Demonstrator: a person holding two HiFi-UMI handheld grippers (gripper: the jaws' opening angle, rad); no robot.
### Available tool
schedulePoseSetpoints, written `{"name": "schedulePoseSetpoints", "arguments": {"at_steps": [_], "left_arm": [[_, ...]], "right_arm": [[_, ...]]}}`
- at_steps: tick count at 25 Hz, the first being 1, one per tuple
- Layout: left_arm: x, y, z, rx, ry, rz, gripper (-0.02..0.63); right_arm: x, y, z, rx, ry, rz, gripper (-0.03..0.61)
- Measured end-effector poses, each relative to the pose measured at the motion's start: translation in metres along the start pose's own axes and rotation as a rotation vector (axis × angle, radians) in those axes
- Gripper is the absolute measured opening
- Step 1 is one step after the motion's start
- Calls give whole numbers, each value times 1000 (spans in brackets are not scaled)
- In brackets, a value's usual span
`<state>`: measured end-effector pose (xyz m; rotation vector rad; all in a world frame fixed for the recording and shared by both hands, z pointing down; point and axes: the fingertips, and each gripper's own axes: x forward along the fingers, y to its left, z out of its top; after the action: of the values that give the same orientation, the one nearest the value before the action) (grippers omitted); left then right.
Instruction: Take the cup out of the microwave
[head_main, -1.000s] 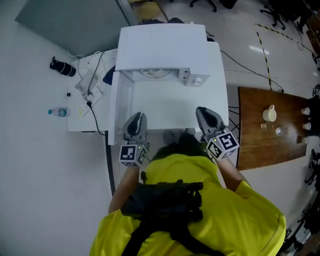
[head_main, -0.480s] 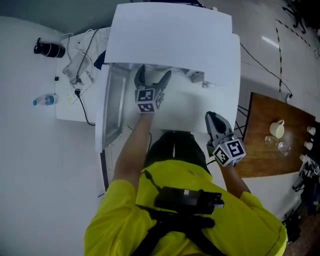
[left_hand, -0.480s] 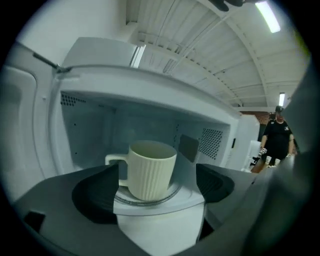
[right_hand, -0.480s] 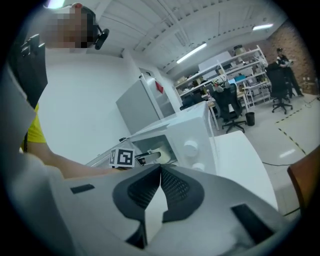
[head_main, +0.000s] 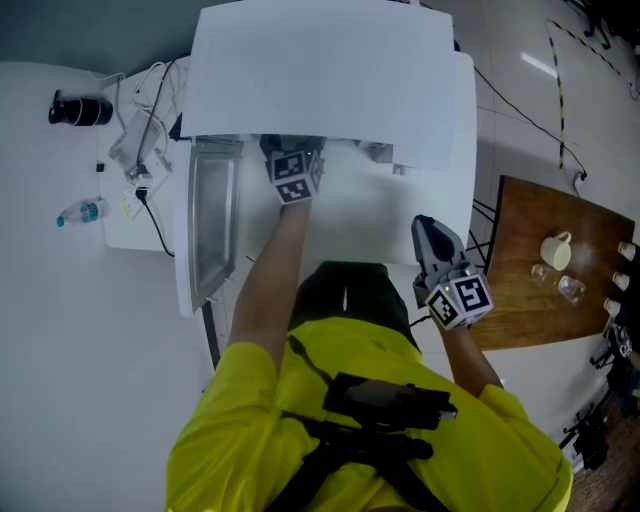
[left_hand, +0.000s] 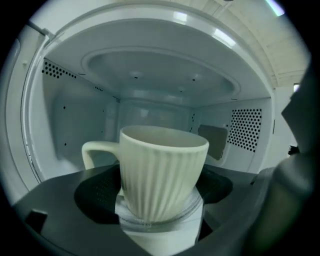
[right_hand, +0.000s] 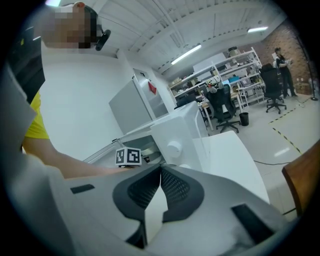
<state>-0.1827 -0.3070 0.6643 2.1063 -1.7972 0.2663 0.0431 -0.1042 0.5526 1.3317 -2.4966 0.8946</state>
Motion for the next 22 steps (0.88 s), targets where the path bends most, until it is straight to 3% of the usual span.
{"name": "schedulePoseSetpoints", "arguments": {"at_steps": [3, 6, 12, 17, 22], "left_arm": [[14, -1, 3, -7, -6, 0, 486], [18, 1, 4, 27, -4, 24, 467], [5, 6, 8, 39, -7, -4, 462], [-27, -1, 14, 82, -7, -65, 462], [-87, -26, -9, 126, 37, -130, 462]], "right_arm": [[2, -2, -6, -15, 12, -8, 8], [4, -7, -10, -7, 21, -17, 8], [0, -9, -11, 13, 7, -42, 8], [1, 1, -18, -22, 11, -27, 6], [-1, 4, -19, 2, -24, -41, 8]]}}
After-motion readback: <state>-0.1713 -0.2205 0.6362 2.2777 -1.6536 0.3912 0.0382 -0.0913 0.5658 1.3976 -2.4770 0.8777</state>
